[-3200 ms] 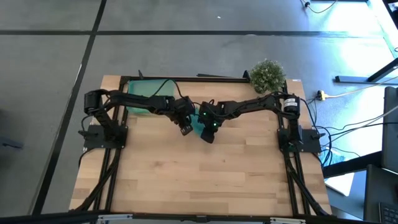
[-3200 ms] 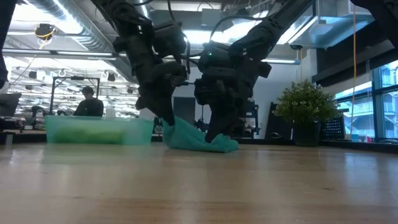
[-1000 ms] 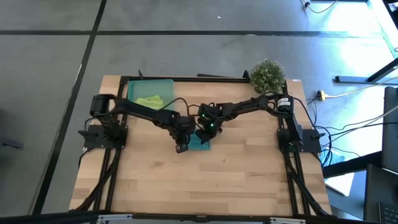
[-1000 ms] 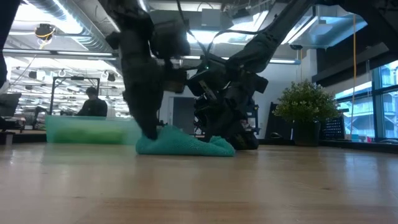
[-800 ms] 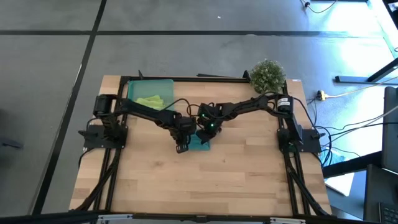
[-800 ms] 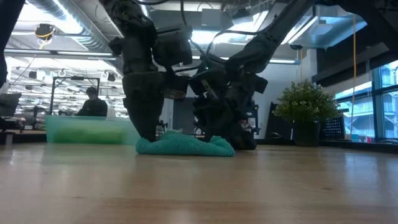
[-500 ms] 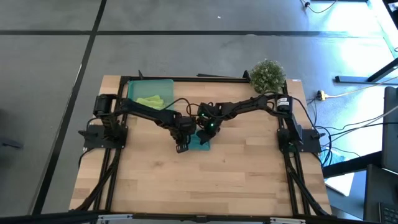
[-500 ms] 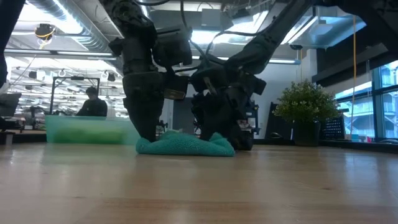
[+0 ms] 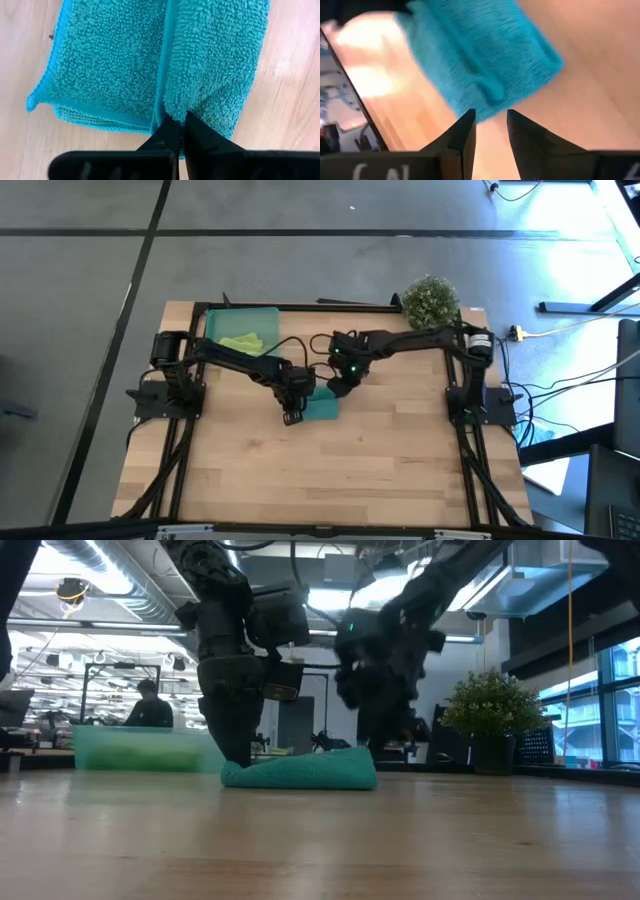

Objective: Roll microfiber towels into tight, uniform cylinder then place into a basket
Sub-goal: Roll the blue microfiber cloth

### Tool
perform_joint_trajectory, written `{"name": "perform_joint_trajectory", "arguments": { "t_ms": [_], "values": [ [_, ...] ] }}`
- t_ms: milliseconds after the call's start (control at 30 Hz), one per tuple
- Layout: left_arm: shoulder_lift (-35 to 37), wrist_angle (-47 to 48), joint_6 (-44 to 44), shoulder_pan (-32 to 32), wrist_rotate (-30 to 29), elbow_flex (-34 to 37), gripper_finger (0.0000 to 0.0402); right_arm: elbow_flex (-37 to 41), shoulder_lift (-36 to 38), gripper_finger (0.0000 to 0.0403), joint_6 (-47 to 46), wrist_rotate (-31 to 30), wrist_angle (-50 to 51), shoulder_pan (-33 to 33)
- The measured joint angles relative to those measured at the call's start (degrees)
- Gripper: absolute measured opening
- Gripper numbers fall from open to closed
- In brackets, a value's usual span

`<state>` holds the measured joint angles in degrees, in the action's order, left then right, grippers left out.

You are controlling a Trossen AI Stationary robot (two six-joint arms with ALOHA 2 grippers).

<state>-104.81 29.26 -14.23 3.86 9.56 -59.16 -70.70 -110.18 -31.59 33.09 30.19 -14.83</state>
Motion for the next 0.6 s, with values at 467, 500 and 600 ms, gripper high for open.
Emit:
{"name": "perform_joint_trajectory", "arguments": {
  "t_ms": [467, 500, 600],
  "values": [
    [-0.02, -0.14, -0.33, 0.0, 0.16, 0.07, 0.0002, -0.11, 0.52, 0.011, 11.34, -10.82, -4.71, 9.68],
    [-0.02, -0.15, -0.4, 0.0, 0.26, 0.07, 0.0002, -0.11, -0.36, 0.011, 11.37, -10.82, -5.72, 9.9],
    [-0.04, -0.11, -0.4, 0.0, 0.48, 0.07, 0.0003, -0.15, -2.2, 0.011, 12.46, -10.7, -8.17, 10.01]
  ]
}}
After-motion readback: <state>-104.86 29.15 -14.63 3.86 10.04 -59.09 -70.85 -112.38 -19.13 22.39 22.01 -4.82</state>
